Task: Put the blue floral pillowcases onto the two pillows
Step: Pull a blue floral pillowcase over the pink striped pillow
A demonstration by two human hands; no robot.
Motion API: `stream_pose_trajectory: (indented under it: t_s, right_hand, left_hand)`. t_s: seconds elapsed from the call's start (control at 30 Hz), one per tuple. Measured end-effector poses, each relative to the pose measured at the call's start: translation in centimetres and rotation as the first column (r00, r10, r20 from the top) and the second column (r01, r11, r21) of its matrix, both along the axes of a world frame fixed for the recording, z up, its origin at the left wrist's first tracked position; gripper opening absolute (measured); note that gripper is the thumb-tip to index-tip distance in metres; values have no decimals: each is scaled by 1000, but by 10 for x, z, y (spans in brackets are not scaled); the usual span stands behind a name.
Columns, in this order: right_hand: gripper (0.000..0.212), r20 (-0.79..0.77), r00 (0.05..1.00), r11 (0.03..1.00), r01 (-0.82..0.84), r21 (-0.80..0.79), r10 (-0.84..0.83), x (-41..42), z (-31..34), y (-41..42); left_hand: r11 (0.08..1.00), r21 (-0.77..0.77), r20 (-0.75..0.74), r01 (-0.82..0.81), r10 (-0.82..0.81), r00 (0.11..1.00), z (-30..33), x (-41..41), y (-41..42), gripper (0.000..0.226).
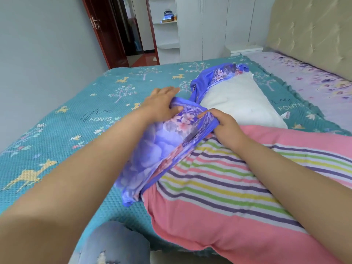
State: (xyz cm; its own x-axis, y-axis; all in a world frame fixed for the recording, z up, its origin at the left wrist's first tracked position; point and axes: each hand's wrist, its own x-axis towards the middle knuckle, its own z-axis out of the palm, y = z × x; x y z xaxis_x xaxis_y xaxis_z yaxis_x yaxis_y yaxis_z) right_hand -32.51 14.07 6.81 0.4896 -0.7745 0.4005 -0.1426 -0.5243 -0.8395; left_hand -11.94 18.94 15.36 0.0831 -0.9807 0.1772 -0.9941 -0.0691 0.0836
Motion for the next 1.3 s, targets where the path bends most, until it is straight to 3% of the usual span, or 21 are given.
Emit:
stream_pose_trajectory:
  t_s: [0.1,0.2,0.27,0.37,0.5,0.6,0.73,0.83,0.9,0.97,1.07,1.17,1.23,1.3]
  right_hand:
    - [48,31,999,998,-41,-48,43,0,8,14]
    - [35,-227,973,961,-19,-276,-46,1,28,15]
    - [53,-412,899,895,-58,-443,-146,9,39,13]
    - [71,-547,799,815,-132,-564,-249,22,49,13]
    - [52,-656,593,756,-117,-644,-467,-2,59,-18]
    - [26,-621,563,725,-54,-687,-546,-21,67,-50]
    - [20,-607,568,691,-91,-717,-555,-16,79,-60]
    - [24,-715,491,748,-173,-641,-498,2,50,-43]
    - [41,-818,436,855,-178,-487,-375,14,23,-26]
    - [55,-865,448,943,-123,-310,-226,22,9,-8]
    - [84,-891,453,997,-54,-62,-31,19,6,9]
    - [115,-926,369,997,24,-71,-74,-3,9,19]
    - [98,-942,293,986,33,-162,-165,-15,2,22]
    - [69,-917,327,969,-8,-246,-230,-18,-9,27]
  left_hand:
    - [990,130,-132,48,-31,991,4,11,-1,27]
    - [994,62,-296,92,-69,953,2,12,1,33]
    - [993,31,-315,112,-96,944,2,6,3,31]
    - [990,-14,-284,139,-137,949,10,-5,5,30]
    - [982,-175,-368,67,-129,921,38,2,8,40]
    - [970,-239,-435,-36,-74,897,61,23,7,48]
    - [980,-138,-238,-144,108,965,58,55,-9,54]
    - [982,-38,-27,-184,183,983,21,74,-11,50]
    - [971,48,71,-234,231,970,-6,76,-4,37]
    - [955,103,126,-278,265,956,-29,69,10,45]
    - [949,226,56,-221,214,975,-56,45,38,51]
    - [920,318,137,-229,194,971,-66,19,72,79]
    - [877,391,283,-278,173,943,-63,10,86,74]
    - [854,415,348,-313,169,922,-61,3,91,51]
